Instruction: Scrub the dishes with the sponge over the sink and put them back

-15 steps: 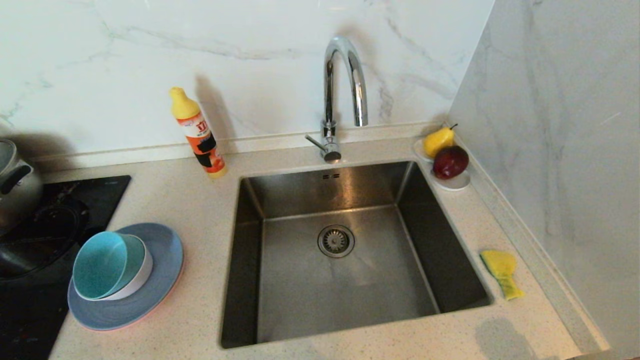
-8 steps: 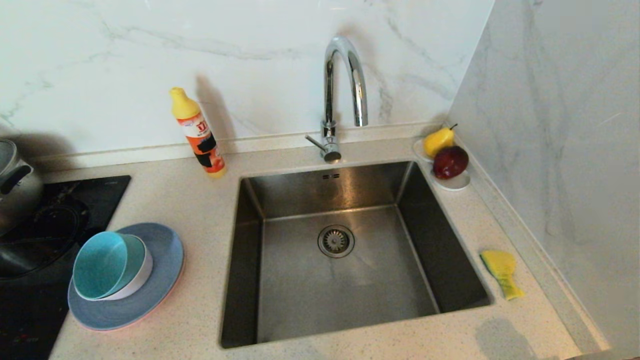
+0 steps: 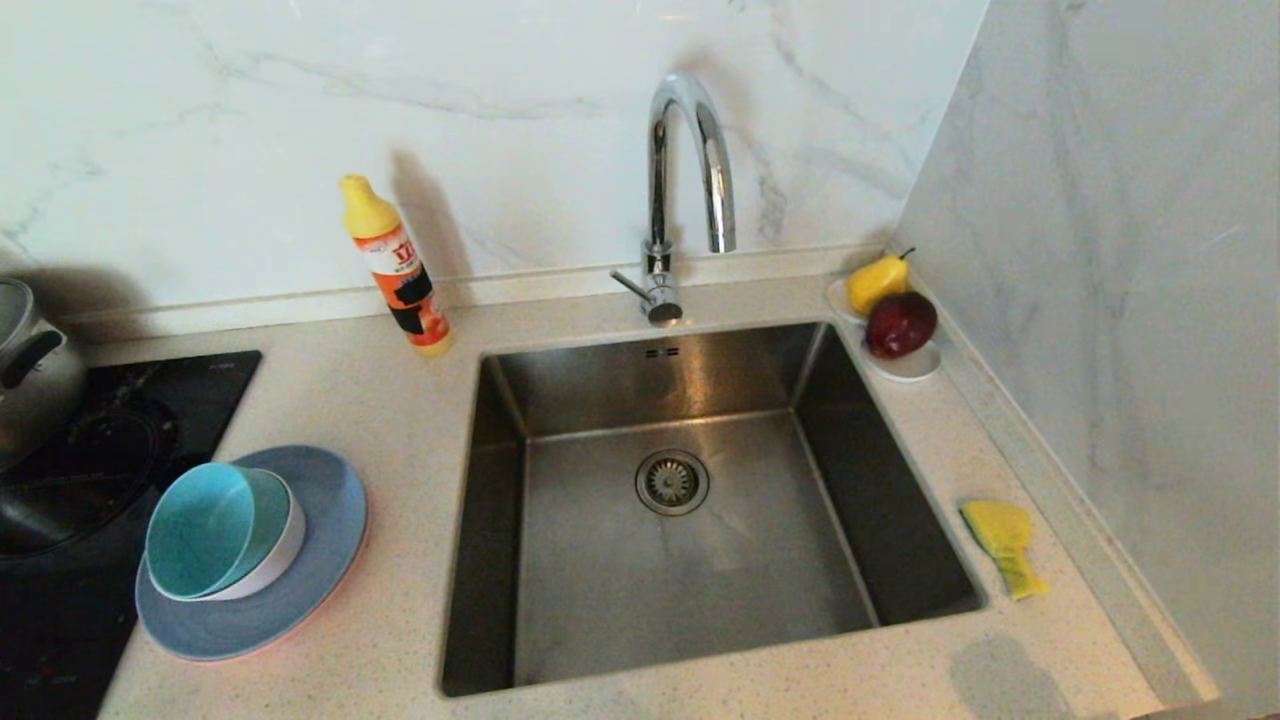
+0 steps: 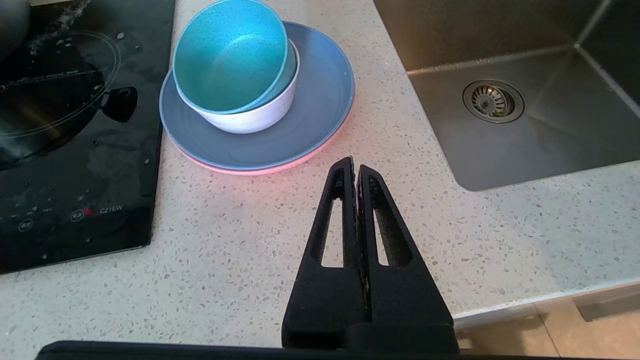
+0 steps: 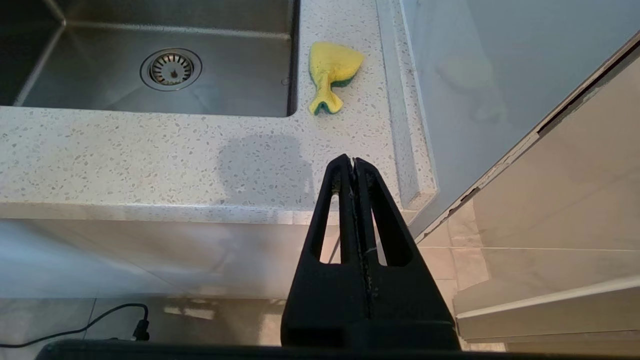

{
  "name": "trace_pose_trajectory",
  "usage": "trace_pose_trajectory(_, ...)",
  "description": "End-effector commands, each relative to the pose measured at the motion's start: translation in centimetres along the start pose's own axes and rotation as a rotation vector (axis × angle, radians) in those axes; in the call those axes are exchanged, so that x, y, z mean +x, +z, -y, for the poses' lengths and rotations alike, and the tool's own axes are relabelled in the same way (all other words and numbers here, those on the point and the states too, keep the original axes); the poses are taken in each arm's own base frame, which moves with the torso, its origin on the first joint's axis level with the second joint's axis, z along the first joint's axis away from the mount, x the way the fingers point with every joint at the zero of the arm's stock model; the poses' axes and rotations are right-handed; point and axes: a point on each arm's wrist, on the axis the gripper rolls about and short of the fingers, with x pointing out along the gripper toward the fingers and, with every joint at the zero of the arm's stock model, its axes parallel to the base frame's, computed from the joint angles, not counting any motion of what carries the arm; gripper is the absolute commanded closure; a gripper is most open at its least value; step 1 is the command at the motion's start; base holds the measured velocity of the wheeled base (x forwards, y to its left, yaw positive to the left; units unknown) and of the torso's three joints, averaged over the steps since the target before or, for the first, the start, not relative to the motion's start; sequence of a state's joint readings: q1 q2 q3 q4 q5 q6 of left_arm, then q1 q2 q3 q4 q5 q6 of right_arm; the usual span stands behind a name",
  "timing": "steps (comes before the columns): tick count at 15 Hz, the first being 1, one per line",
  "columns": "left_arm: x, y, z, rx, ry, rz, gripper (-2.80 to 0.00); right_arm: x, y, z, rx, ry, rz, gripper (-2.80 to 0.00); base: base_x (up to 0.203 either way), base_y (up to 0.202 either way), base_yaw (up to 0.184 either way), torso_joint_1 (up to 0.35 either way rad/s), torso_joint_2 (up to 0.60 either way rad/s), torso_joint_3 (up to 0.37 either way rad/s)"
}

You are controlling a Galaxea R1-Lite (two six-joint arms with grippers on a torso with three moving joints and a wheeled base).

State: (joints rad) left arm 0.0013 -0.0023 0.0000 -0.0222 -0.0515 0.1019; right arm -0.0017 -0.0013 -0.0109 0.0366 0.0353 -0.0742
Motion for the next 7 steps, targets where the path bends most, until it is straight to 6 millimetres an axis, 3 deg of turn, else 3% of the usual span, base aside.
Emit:
trace_pose_trajectory(1, 0.14, -0.49, 0.04, 0.0, -0.001, -0.02, 0.0, -0.04, 0.04, 0.01, -0.007, -0.001, -0.008, 0.0, 0.0, 0.0, 0.0, 0.0, 0.0, 0.0)
trace_pose_trajectory(7, 0.14, -0.5, 0.05, -0.002, -0.002, -0.02, 0.0, 0.0, 0.04, 0.0, 0.007, 0.003, 0.0, 0.0, 0.0, 0.0, 0.0, 0.0, 0.0, 0.0)
